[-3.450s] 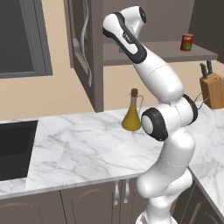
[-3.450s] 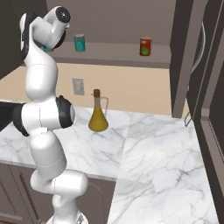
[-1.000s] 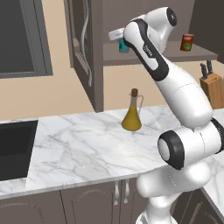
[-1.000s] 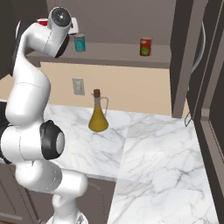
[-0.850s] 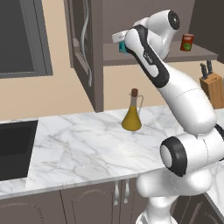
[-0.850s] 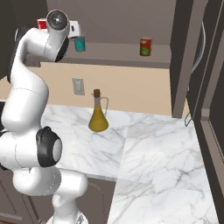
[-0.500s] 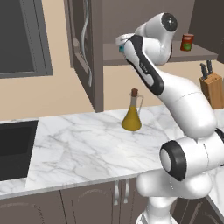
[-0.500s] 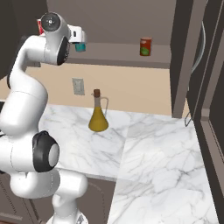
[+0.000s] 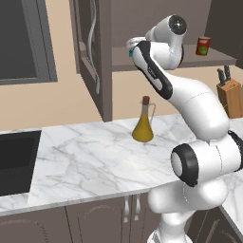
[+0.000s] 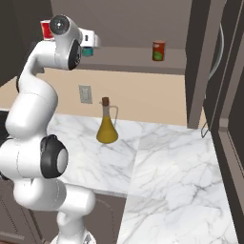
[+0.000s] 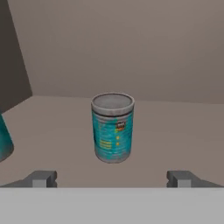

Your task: Stack two cans on top of the other two cans in the cabinet.

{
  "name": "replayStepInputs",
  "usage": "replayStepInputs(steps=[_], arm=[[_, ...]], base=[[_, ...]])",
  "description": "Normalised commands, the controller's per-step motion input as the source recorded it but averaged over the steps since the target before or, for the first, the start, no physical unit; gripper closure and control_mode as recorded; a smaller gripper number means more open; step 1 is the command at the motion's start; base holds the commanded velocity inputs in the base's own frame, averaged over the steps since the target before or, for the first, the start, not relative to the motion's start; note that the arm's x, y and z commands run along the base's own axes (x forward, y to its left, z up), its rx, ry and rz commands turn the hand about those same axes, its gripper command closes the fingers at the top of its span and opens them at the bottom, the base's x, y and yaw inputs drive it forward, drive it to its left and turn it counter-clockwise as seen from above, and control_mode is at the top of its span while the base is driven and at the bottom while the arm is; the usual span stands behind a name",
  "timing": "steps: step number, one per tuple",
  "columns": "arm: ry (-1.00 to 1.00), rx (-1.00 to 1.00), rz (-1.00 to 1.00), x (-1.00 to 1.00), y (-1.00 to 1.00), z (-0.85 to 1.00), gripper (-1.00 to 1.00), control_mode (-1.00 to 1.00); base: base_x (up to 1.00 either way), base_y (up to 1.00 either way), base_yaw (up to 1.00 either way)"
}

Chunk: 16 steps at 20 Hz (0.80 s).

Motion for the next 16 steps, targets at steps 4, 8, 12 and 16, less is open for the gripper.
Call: replayStepInputs(steps=[4, 8, 12, 16], arm=[[0.00, 0.00, -0.03, 0.33, -0.04, -0.05, -1.00, -1.00], [0.00, 0.00, -0.01, 0.33, 0.00, 0.00, -1.00, -1.00], [0.00, 0.00, 0.00, 0.29, 0.00, 0.00, -1.00, -1.00], [0.00, 0.00, 0.00, 0.23, 0.02, 0.00, -1.00, -1.00]], base=[[0.00, 0.00, 0.00], [0.00, 0.00, 0.00], [0.00, 0.00, 0.00], [0.00, 0.00, 0.00]])
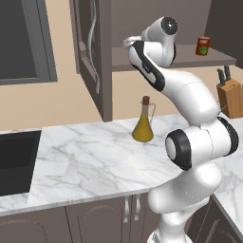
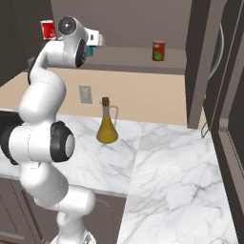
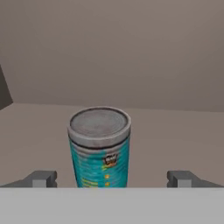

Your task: Stack two cans on top of the other two cans in the cabinet.

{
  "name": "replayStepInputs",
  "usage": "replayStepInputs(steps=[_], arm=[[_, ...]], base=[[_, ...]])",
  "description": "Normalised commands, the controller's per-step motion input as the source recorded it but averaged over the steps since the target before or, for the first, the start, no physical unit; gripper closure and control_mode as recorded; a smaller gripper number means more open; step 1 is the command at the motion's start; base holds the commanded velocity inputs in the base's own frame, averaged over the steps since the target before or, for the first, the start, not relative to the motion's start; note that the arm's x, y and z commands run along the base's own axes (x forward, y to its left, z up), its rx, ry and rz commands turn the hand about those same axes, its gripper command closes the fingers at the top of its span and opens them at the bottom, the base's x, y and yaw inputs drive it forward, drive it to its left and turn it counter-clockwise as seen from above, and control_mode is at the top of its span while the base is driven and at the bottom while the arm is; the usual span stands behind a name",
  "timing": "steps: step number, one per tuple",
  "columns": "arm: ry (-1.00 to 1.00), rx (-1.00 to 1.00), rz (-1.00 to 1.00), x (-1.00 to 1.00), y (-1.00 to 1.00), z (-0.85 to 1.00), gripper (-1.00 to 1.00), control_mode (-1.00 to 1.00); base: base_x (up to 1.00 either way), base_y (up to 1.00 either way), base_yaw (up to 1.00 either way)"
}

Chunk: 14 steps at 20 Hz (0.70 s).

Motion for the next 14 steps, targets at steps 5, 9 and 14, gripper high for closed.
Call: replayStepInputs(steps=[5, 9, 14], arm=[[0.00, 0.00, 0.00, 0.13, 0.05, 0.00, -1.00, -1.00], [0.00, 0.00, 0.00, 0.12, 0.03, 0.00, -1.00, -1.00], [0.00, 0.00, 0.00, 0.22, 0.00, -0.06, -1.00, -1.00]], base=[[0.00, 0.00, 0.00], [0.00, 0.00, 0.00], [0.00, 0.00, 0.00]])
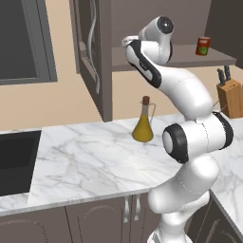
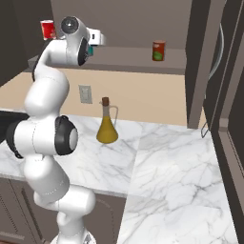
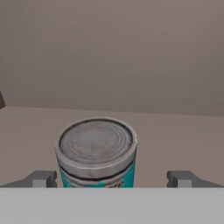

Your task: Stack two cans on top of the other two cans in the cabinet.

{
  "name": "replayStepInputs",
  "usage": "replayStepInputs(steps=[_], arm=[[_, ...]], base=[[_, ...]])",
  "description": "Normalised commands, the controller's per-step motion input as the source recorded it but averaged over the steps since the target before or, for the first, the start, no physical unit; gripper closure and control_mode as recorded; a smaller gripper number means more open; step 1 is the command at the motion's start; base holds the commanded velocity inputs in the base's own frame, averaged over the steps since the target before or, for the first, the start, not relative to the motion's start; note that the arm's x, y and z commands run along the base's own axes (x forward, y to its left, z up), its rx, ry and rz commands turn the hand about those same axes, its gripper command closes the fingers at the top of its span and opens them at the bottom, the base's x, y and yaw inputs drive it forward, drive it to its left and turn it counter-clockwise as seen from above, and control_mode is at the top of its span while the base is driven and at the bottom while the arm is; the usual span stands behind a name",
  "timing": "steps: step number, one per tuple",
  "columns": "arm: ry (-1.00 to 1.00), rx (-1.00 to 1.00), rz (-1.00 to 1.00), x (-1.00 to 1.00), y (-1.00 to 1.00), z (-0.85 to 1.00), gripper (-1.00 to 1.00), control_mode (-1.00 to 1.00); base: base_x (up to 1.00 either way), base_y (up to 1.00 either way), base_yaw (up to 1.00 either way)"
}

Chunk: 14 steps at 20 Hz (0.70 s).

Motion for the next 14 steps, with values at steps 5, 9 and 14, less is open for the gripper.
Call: replayStepInputs(steps=[5, 9, 14], arm=[[0.00, 0.00, 0.00, 0.18, 0.00, -0.07, -1.00, -1.00], [0.00, 0.00, 0.00, 0.10, 0.01, -0.02, -1.00, -1.00], [0.00, 0.00, 0.00, 0.00, -0.02, -0.04, 1.00, -1.00]], base=[[0.00, 0.00, 0.00], [0.00, 0.00, 0.00], [0.00, 0.00, 0.00]])
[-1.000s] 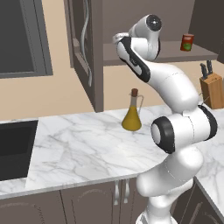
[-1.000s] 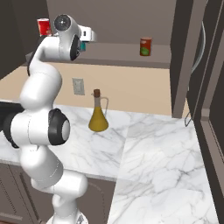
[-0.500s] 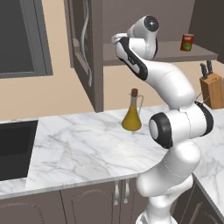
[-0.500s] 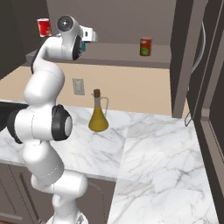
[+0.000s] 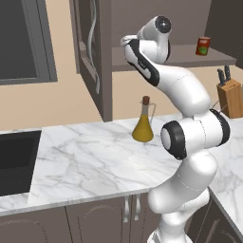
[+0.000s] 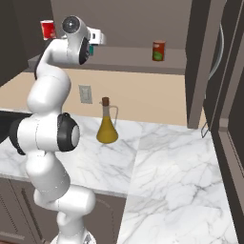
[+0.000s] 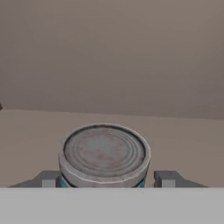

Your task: Stack two cans on top of the other two cans in the cabinet.

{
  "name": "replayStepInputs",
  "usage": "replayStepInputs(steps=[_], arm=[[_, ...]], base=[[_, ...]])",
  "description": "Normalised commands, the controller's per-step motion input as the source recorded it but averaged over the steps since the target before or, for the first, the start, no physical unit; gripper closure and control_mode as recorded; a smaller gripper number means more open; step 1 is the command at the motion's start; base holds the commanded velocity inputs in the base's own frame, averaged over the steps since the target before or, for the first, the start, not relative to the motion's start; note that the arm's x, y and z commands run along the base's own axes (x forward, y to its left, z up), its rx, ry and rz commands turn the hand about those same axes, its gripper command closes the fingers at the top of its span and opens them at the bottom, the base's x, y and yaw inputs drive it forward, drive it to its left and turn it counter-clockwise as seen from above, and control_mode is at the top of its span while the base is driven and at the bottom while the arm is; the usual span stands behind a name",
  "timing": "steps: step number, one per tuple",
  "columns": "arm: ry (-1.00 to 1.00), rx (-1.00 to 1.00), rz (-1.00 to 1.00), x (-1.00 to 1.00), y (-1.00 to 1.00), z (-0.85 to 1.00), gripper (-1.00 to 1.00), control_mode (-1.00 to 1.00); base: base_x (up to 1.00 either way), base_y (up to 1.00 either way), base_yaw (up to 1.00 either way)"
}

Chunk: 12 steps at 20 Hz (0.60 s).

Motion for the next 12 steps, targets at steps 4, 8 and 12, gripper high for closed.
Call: replayStepInputs(steps=[4, 8, 12], arm=[[0.00, 0.06, 0.00, -0.20, -0.08, -0.01, 1.00, -1.00], [0.00, 0.00, 0.00, -0.24, -0.17, 0.01, 1.00, -1.00], [-0.02, 0.00, -0.07, -0.30, -0.27, 0.14, 1.00, -1.00]], base=[[0.00, 0.00, 0.00], [0.00, 0.00, 0.00], [0.00, 0.00, 0.00]])
